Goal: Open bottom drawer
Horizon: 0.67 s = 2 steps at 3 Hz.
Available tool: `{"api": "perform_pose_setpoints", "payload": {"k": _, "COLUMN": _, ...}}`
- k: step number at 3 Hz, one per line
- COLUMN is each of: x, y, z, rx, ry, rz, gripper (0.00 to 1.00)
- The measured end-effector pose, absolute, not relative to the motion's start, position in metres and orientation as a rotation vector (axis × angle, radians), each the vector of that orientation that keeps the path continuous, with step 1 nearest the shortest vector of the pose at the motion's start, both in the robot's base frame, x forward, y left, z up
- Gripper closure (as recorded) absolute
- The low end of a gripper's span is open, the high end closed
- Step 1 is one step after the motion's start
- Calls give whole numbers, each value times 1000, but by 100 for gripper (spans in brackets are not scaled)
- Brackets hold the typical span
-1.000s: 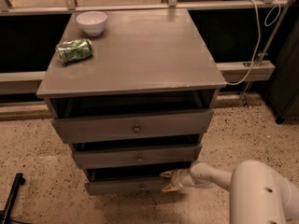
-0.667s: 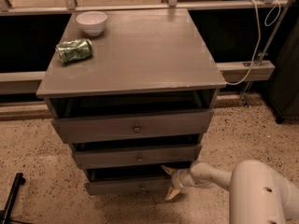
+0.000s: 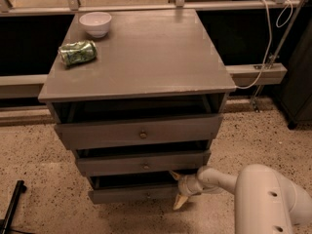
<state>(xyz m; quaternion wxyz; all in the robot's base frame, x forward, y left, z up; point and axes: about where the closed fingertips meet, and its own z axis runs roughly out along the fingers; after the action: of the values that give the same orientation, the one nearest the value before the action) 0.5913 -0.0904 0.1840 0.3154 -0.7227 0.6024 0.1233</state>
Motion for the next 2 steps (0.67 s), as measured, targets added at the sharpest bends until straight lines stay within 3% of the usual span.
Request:
{"api": "perform_pose_setpoints", "payload": {"k": 1, "x": 595, "y": -94, "z": 182, "rx": -1893, "ry": 1624, "rz": 364, "gripper": 7}}
{"api": "perform_pose_setpoints", "payload": {"k": 2, "x": 589, "y": -96, "z": 181, "rx": -1883, "ry": 1646, "rz": 413, "gripper": 28}}
